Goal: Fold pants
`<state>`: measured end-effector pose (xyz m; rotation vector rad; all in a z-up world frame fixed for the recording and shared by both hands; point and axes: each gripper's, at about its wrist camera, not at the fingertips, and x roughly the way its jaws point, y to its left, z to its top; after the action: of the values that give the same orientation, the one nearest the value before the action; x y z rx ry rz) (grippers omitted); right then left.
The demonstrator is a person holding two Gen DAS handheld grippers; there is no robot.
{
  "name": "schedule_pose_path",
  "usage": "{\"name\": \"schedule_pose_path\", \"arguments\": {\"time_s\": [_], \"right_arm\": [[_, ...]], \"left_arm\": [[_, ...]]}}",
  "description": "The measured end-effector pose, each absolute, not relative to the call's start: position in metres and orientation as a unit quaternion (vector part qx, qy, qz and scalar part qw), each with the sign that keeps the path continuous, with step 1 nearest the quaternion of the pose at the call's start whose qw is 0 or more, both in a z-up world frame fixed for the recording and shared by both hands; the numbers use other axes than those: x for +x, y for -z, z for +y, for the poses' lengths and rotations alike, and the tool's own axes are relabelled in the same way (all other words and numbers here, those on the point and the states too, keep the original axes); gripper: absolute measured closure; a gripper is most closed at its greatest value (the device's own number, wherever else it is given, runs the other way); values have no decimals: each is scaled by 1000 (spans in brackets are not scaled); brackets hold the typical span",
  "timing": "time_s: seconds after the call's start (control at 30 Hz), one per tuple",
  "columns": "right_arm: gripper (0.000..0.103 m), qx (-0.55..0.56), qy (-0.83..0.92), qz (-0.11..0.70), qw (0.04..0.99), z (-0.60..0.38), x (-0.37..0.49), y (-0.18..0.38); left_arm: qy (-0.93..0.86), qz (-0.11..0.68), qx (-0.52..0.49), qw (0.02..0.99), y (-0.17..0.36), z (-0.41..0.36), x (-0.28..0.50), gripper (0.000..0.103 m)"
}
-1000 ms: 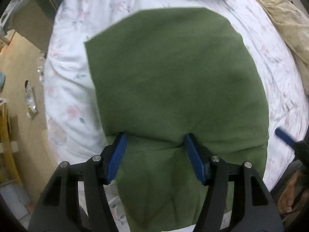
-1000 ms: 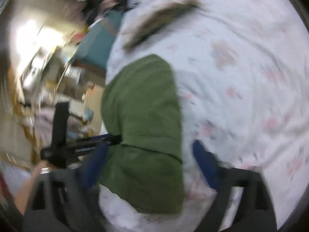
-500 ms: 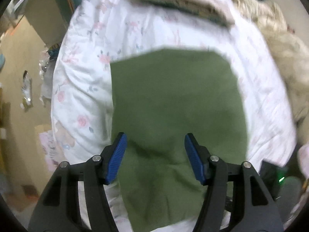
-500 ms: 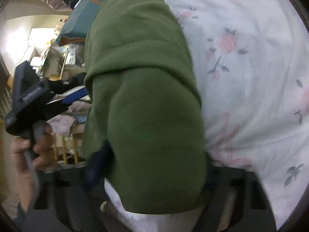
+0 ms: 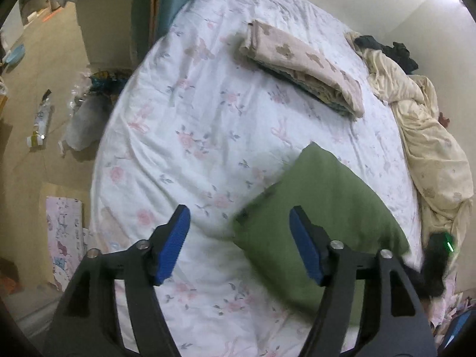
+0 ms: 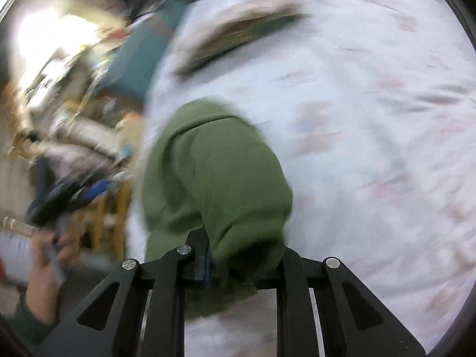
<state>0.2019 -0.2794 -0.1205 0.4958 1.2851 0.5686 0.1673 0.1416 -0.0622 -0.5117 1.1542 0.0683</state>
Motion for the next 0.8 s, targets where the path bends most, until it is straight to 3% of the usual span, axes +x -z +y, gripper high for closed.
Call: {"name": "schedule_pose_path", "arguments": {"time_s": [0.07, 0.13, 0.2, 0.27, 0.3, 0.33, 0.43, 0.63, 0.67, 0.73, 0.77, 0.8], "right_arm": [[83, 257, -234, 604, 717, -305, 215, 147], [76, 271, -215, 617, 707, -313, 211, 164], [70, 285, -202, 613, 709, -315, 206, 163], [48, 294, -188, 609, 712, -320, 198, 157], [28, 302, -184, 605, 713, -329, 190, 154], [14, 313, -177, 599, 716, -333, 187, 151], [10, 348, -151, 569, 730, -346, 169, 137], [8, 434, -134, 587, 671, -324, 146, 180], [8, 430, -145, 594, 664, -315, 146, 187], [12, 404, -170, 608, 663, -295, 148, 195], [18, 386, -178, 605, 674, -289, 149, 193], [40, 371, -191, 600, 682, -281, 149, 191]], "left_arm": [[-11, 550, -239, 800, 68, 134, 169, 34], [8, 557, -236, 797, 73, 124, 171, 33], [32, 565, -225, 793, 77, 111, 175, 23], [55, 573, -209, 790, 82, 97, 184, 19], [66, 574, -201, 791, 85, 91, 189, 18], [74, 575, -188, 793, 90, 84, 196, 18], [99, 593, -153, 785, 113, 68, 212, 17], [148, 632, -122, 751, 157, 54, 218, 19], [151, 632, -121, 750, 159, 54, 218, 27], [168, 644, -135, 734, 167, 51, 217, 55], [171, 647, -137, 730, 167, 49, 217, 80], [174, 643, -127, 735, 162, 45, 215, 87]]}}
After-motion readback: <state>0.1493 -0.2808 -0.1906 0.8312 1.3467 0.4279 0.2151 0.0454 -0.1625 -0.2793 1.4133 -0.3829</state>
